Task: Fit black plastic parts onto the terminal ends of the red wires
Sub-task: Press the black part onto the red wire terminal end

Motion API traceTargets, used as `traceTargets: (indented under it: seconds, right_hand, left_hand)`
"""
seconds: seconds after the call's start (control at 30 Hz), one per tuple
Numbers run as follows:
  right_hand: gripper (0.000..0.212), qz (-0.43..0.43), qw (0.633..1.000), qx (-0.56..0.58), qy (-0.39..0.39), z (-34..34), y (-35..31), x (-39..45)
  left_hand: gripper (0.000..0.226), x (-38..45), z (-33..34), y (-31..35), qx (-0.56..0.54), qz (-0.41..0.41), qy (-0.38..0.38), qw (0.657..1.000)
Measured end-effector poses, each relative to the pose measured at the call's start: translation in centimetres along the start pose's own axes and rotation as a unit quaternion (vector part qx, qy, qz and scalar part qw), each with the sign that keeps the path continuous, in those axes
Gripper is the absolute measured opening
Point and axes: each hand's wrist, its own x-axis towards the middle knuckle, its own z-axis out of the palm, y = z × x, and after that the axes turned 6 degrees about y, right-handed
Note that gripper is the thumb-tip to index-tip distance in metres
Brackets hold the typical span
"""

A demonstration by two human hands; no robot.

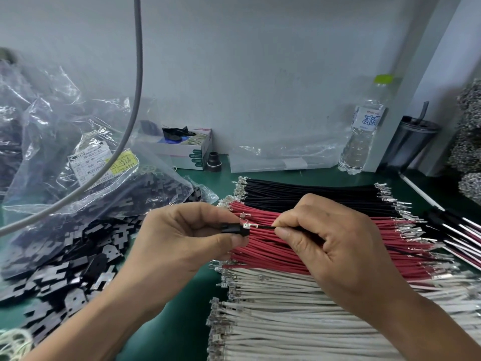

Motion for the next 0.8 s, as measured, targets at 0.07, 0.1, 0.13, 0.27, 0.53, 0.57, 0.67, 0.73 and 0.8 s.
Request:
traceTargets:
  seconds: [0.07, 0.1, 0.13, 0.27, 0.53, 0.57, 0.67, 0.73, 0.8]
  right_hand:
    - [0.013, -0.007, 1.0, -0.006, -0.007, -0.1, 0.0, 0.1]
    - [0.013, -0.011, 1.0, -0.009, -0.01, -0.3, 0.0, 0.2]
    - [0.013, -0.015, 1.0, -0.01, -0.013, -0.4, 0.0, 0.3]
    - [0.011, -0.025, 0.999, 0.003, -0.024, -0.6, -0.2, 0.4]
    - [0.01, -0.039, 0.999, -0.031, -0.015, 0.3, -1.0, 0.1]
    - [0.01, -0.04, 0.998, -0.033, -0.019, 0.5, -1.0, 0.1]
    - [0.01, -0.024, 0.999, -0.017, -0.013, 0.5, -0.7, 0.1]
    - [0.011, -0.015, 1.0, -0.006, -0.005, 0.6, -0.4, 0.2]
    - [0.013, -0.032, 0.999, -0.023, -0.004, 1.0, -0.7, 0.1]
  left_hand:
    - [0.032, 0.0, 0.0, 0.0, 0.001, 0.0, -0.004, 1.0]
    - [0.032, 0.0, 0.0, 0.0, 0.0, 0.001, -0.004, 1.0]
    - [0.032, 0.0, 0.0, 0.0, -0.001, 0.001, -0.006, 1.0]
    - [0.03, -0.1, 0.0, 0.0, 0.01, 0.016, -0.015, 1.0]
    - [0.028, -0.4, 0.0, -0.2, 0.043, 0.042, -0.015, 0.998]
    - [0.029, -0.4, 0.0, -0.2, 0.05, 0.037, -0.018, 0.998]
    - [0.029, -0.4, 0.1, -0.1, 0.064, 0.036, -0.015, 0.997]
    - [0.029, -0.3, 0.2, 0.0, 0.066, 0.035, -0.01, 0.997]
    - [0.028, -0.4, 0.2, -0.1, 0.065, 0.034, -0.009, 0.997]
